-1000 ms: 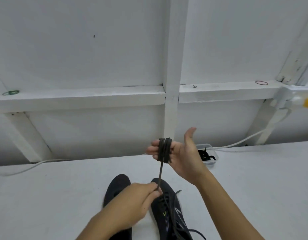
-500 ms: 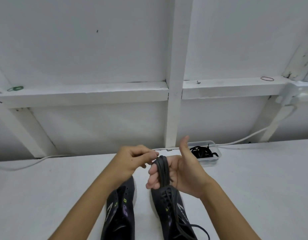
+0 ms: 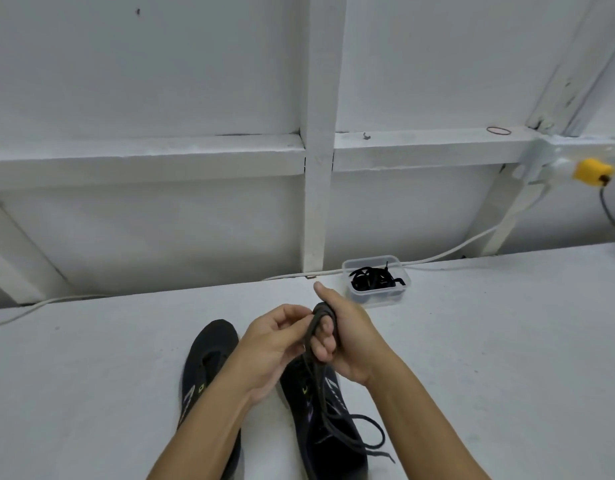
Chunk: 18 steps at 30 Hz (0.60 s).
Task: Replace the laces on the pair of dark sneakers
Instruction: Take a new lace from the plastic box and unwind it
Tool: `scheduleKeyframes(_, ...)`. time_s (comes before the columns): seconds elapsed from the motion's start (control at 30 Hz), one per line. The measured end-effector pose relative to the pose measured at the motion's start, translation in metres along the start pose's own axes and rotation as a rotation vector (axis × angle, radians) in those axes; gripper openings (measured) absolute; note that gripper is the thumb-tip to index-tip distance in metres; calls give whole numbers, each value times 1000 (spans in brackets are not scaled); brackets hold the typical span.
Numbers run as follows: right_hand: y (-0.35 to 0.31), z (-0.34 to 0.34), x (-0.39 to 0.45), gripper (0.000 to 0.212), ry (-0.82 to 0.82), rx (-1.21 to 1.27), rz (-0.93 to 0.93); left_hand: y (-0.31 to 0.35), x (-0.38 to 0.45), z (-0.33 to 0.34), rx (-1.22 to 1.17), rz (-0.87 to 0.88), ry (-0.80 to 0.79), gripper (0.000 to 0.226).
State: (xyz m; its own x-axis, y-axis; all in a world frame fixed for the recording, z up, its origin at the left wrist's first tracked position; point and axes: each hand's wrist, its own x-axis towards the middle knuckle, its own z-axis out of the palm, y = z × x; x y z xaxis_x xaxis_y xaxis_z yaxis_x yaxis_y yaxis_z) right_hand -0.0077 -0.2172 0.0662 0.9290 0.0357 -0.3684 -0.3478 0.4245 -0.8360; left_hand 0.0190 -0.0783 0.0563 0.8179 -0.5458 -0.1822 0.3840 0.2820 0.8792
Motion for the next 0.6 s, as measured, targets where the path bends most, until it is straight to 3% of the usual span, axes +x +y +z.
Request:
scheduleKeyframes(0.1,3,-7,1,70,139,-38,-25,-5,10,7,69,16,-36,27)
scheduleKeyframes(0.33,12,-25,5,79,485,-146,-68,-30,31,26,209,-16,68,13)
scheduleKeyframes(0.6,17,-53,5,66,620,-19,-71,-47,47,53,200,-115,130,11)
